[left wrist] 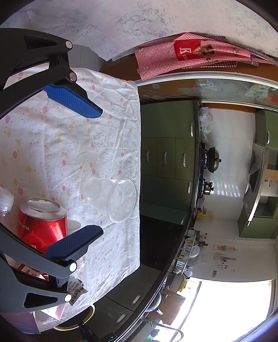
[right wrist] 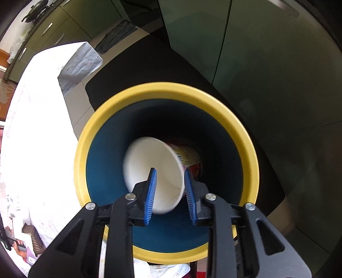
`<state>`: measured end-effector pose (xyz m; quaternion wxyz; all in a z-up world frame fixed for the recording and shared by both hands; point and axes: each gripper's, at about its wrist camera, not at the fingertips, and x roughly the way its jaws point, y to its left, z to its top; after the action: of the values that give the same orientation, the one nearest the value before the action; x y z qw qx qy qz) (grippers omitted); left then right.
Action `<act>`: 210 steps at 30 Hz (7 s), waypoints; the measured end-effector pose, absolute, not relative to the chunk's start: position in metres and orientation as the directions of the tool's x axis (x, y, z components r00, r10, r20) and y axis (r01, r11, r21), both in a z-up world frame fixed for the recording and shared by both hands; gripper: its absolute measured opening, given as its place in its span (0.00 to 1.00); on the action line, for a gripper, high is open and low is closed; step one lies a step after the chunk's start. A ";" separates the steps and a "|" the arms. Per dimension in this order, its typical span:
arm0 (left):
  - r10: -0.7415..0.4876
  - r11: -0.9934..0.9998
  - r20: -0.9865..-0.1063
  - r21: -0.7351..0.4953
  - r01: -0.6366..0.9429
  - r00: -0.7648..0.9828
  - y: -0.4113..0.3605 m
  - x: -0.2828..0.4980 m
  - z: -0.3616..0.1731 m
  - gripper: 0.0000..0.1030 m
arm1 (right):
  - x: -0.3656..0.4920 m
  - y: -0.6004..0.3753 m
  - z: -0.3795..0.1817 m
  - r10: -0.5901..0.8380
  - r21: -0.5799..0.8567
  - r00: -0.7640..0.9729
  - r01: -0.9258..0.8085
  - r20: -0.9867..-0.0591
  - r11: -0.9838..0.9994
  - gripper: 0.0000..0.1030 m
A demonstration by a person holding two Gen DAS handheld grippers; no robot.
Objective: Collect trash
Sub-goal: 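Carry the noodle cup with the right gripper over the yellow bin and release, then grasp the clear plastic cup rim with the left gripper, then carry the plastic cup with the left gripper over the bin and release, then grasp the blue box with the right gripper from the table, then carry the blue box with the right gripper into the bin and release, then grasp the orange foam net with the left gripper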
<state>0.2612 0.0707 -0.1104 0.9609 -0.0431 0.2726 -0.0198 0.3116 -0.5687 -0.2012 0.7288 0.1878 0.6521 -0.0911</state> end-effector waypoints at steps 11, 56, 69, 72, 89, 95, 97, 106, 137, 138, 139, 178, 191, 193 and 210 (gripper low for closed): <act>-0.119 0.990 -0.569 -0.128 0.055 0.814 0.064 0.267 -0.111 0.96 | 0.282 -0.548 -0.165 0.161 0.232 0.263 0.269 -0.951 0.935 0.31; -0.207 0.978 -0.827 -0.161 0.133 0.523 0.034 0.373 -0.052 0.15 | 0.222 -0.541 -0.141 0.295 0.373 0.378 0.150 -0.878 0.916 0.35; -0.488 0.768 -0.803 -0.210 0.605 0.342 -0.218 0.294 -0.010 0.15 | 0.127 -0.584 -0.113 0.190 0.331 0.533 0.182 -0.825 0.926 0.35; -0.496 0.713 -0.831 -0.224 0.664 0.252 -0.283 0.288 -0.022 0.15 | 0.103 -0.600 -0.109 0.167 0.330 0.557 0.205 -0.813 0.922 0.36; -0.379 0.659 -0.914 -0.158 0.736 0.143 -0.453 0.291 -0.106 0.52 | 0.042 -0.633 -0.139 0.196 0.406 0.596 0.240 -0.778 0.882 0.41; -0.532 0.682 -0.802 -0.215 0.699 0.271 -0.373 0.269 -0.032 0.61 | 0.048 -0.612 -0.138 0.229 0.407 0.597 0.182 -0.769 0.895 0.42; -0.554 0.713 -0.757 -0.215 0.668 0.348 -0.334 0.257 -0.010 0.67 | 0.056 -0.597 -0.137 0.254 0.406 0.590 0.140 -0.767 0.903 0.42; -0.457 0.876 -0.626 -0.194 0.441 0.632 -0.147 0.195 0.022 0.79 | 0.095 -0.481 -0.118 0.441 0.397 0.515 -0.199 -0.735 0.896 0.49; -0.217 0.975 -0.579 -0.167 0.146 0.786 0.036 0.053 -0.072 0.94 | 0.120 -0.252 -0.142 0.484 0.099 0.360 -0.713 -0.797 0.694 0.72; -0.215 0.975 -0.580 -0.169 0.143 0.786 0.037 0.053 -0.073 0.94 | 0.120 -0.252 -0.142 0.483 0.101 0.360 -0.711 -0.798 0.696 0.72; -0.215 0.975 -0.580 -0.172 0.140 0.786 0.038 0.053 -0.073 0.94 | 0.118 -0.252 -0.141 0.481 0.099 0.358 -0.712 -0.801 0.695 0.71; -0.208 0.977 -0.680 -0.115 0.178 0.703 0.019 0.072 -0.106 0.95 | 0.167 -0.518 -0.158 0.137 0.249 0.594 0.110 -0.792 0.962 0.78; -0.149 0.979 -0.812 -0.042 0.198 0.565 0.025 0.094 -0.165 0.89 | 0.113 -0.444 -0.128 0.245 0.279 0.660 -0.056 -0.710 0.959 0.78; -0.137 0.980 -0.825 -0.031 0.198 0.548 0.027 0.097 -0.172 0.77 | 0.113 -0.439 -0.127 0.253 0.283 0.660 -0.064 -0.707 0.957 0.78; -0.081 0.991 -0.781 0.005 0.136 0.620 0.061 0.083 -0.135 0.14 | 0.108 -0.430 -0.129 0.288 0.311 0.653 -0.083 -0.701 0.947 0.78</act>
<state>0.0832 0.0609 -0.1350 0.8994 0.0318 0.4319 -0.0601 0.1075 -0.4300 -0.1294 0.9002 0.1265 0.4039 0.1029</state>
